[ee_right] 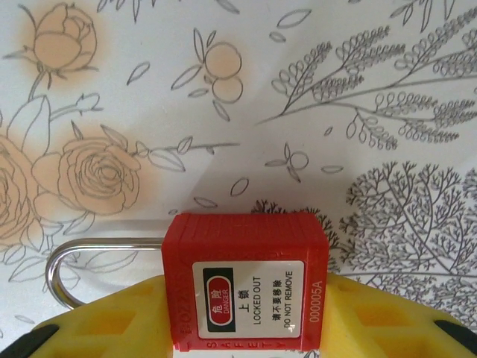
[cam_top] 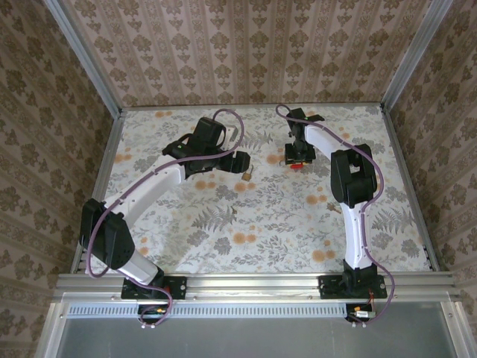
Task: Unlock with the key
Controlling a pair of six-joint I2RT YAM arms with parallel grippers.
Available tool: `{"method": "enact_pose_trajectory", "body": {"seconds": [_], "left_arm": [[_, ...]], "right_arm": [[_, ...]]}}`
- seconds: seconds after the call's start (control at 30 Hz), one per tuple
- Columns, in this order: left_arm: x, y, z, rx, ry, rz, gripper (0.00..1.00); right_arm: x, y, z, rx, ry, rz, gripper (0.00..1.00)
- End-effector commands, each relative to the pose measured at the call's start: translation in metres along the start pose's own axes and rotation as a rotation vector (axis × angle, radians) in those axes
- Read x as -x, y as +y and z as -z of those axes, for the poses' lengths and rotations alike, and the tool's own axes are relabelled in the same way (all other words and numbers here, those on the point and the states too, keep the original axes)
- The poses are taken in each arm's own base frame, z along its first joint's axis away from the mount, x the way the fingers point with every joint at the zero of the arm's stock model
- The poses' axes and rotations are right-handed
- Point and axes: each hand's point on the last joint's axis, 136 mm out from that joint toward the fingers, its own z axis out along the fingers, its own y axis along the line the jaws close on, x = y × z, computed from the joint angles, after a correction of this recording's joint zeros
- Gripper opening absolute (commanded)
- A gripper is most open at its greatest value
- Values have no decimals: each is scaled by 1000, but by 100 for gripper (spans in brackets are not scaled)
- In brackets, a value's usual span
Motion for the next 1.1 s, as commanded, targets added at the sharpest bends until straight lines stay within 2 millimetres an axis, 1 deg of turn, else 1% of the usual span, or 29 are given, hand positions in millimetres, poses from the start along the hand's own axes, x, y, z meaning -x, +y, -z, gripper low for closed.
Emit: {"method": "enact_pose_trajectory", "body": {"seconds": [0.0, 0.1, 0.2, 0.33, 0.43, 0.57, 0.63, 0.73, 0.83, 0.87, 0.93, 0.97, 1.03, 1.07], "left_arm": [[12, -7, 16, -9, -42, -29, 85], [13, -7, 17, -9, -46, -26, 85], [13, -8, 17, -14, -49, -18, 85], [13, -10, 18, -24, -50, 1, 85], [14, -8, 20, -13, -61, 35, 86], [13, 8, 23, 72, -91, 81, 88], [13, 14, 26, 110, -102, 83, 88], [17, 15, 33, 118, -133, 86, 88], [17, 15, 36, 127, -162, 80, 89], [17, 16, 36, 135, -165, 74, 89], [16, 15, 37, 158, -165, 50, 89], [16, 16, 37, 167, -162, 45, 89], [15, 16, 36, 175, -160, 34, 90], [14, 16, 35, 176, -159, 34, 90]], "right_arm": [[-12, 2, 16, -25, -13, 4, 44], [-23, 6, 26, -48, -42, 17, 43], [-40, 12, 35, -51, -51, 21, 43], [-76, 25, 40, -53, -45, 22, 44], [-105, 39, 39, -39, -42, 1, 44], [-141, 66, 41, -43, -54, 35, 44], [-153, 75, 40, -30, -67, 9, 44], [-170, 85, 33, -18, -84, -41, 44], [-183, 85, 28, -53, -92, -79, 45], [-188, 87, 27, -49, -92, -85, 47], [-189, 86, 32, -71, -113, -104, 62], [-189, 86, 35, -64, -119, -108, 65], [-189, 92, 43, -20, -120, -108, 69], [-188, 94, 48, -4, -124, -107, 69]]}}
